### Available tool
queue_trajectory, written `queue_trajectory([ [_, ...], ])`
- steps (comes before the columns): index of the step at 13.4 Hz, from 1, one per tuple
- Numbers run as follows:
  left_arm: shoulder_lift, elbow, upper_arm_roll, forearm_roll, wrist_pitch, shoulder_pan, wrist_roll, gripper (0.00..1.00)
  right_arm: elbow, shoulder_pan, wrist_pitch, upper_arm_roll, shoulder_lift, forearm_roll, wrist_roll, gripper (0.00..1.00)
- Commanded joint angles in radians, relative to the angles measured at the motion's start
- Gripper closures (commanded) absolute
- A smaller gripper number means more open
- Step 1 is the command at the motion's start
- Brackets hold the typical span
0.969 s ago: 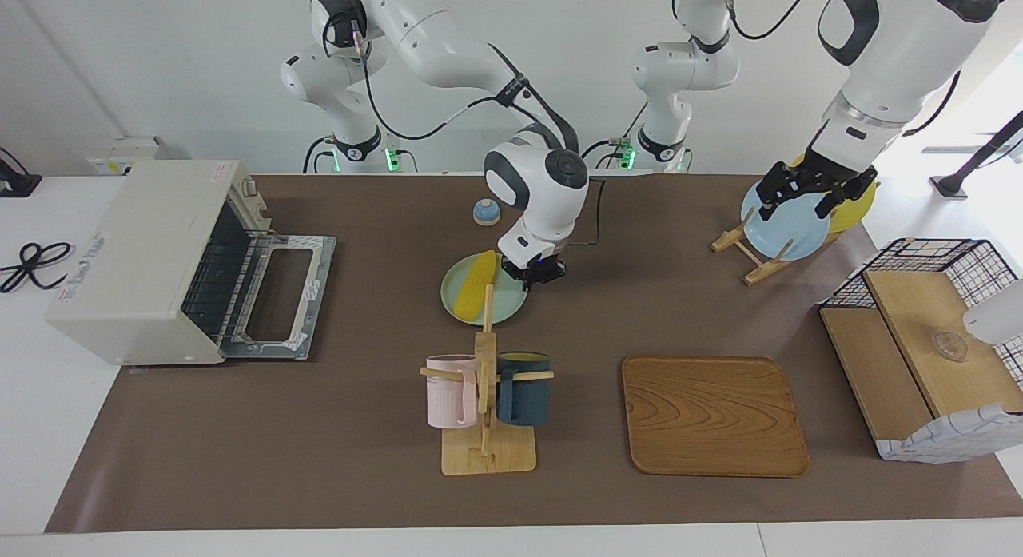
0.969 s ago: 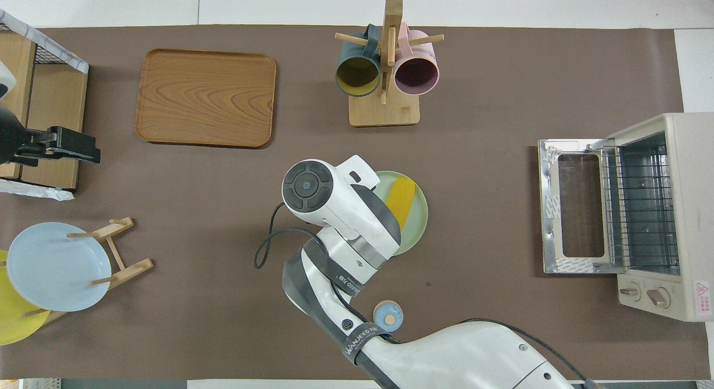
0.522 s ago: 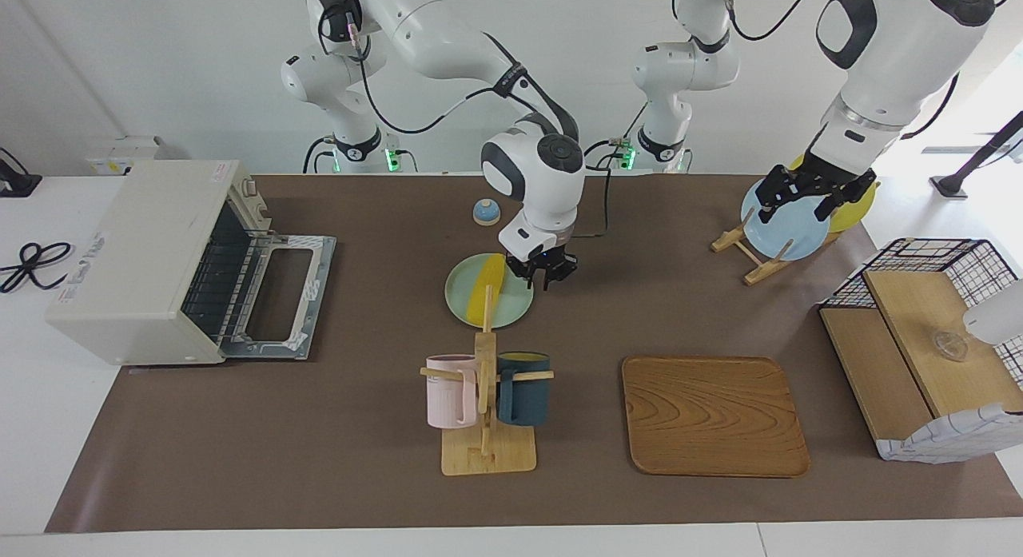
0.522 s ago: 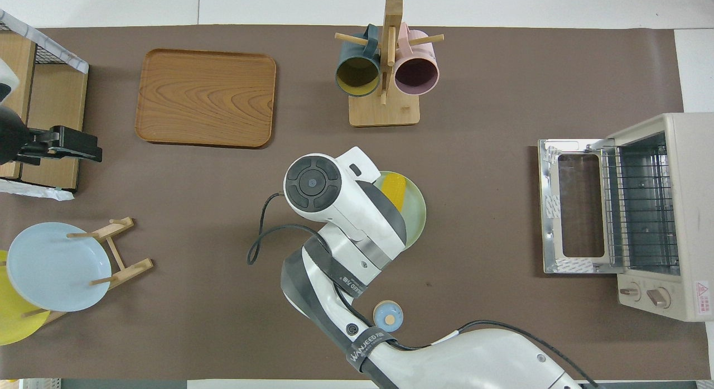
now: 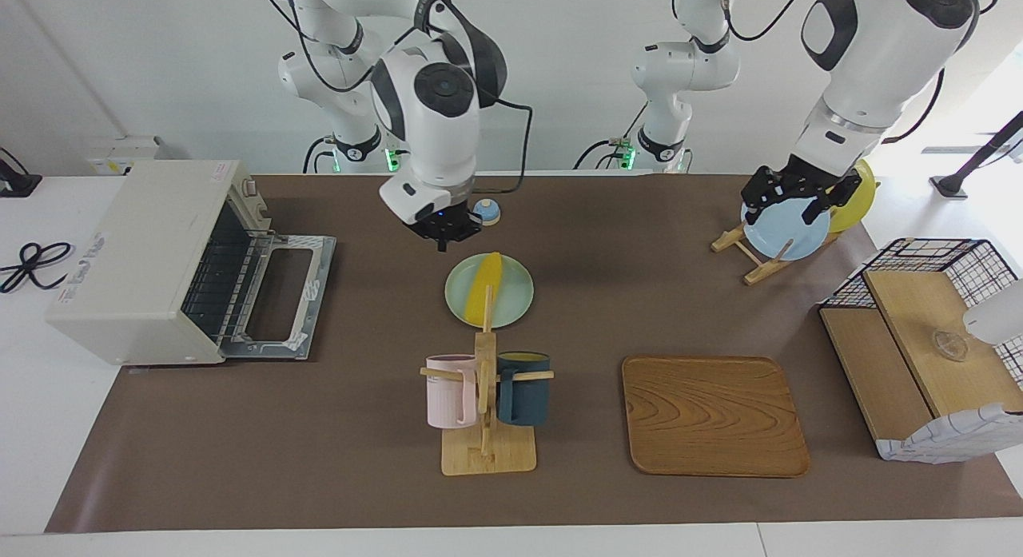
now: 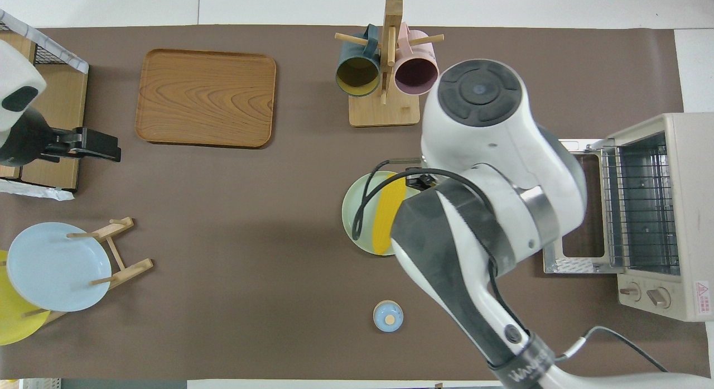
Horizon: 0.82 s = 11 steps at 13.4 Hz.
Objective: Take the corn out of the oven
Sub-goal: 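Pull the green plate out and set it mid-table with the right gripper, then reach the left gripper to the corn while the right gripper withdraws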
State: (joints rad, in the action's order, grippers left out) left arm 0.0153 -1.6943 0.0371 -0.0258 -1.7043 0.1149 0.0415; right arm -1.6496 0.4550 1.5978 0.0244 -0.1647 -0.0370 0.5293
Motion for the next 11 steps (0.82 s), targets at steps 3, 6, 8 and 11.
queue_trajectory([
  [3, -0.011, -0.12, -0.008, -0.045, -0.168, 0.19, 0.145, 0.0, -0.417, -0.119, 0.189, -0.014, 0.168, 0.003, -0.116, 1.0],
  [6, -0.069, -0.134, -0.006, -0.052, -0.253, 0.331, 0.257, 0.0, -0.625, -0.176, 0.434, -0.012, 0.231, -0.004, -0.231, 1.0],
  [8, -0.136, -0.136, -0.008, -0.052, -0.345, 0.431, 0.34, 0.0, -0.673, -0.231, 0.497, -0.012, 0.235, -0.04, -0.268, 1.0],
  [11, -0.211, -0.14, -0.006, -0.054, -0.461, 0.531, 0.393, 0.0, -0.719, -0.286, 0.579, -0.014, 0.217, -0.043, -0.273, 1.0],
])
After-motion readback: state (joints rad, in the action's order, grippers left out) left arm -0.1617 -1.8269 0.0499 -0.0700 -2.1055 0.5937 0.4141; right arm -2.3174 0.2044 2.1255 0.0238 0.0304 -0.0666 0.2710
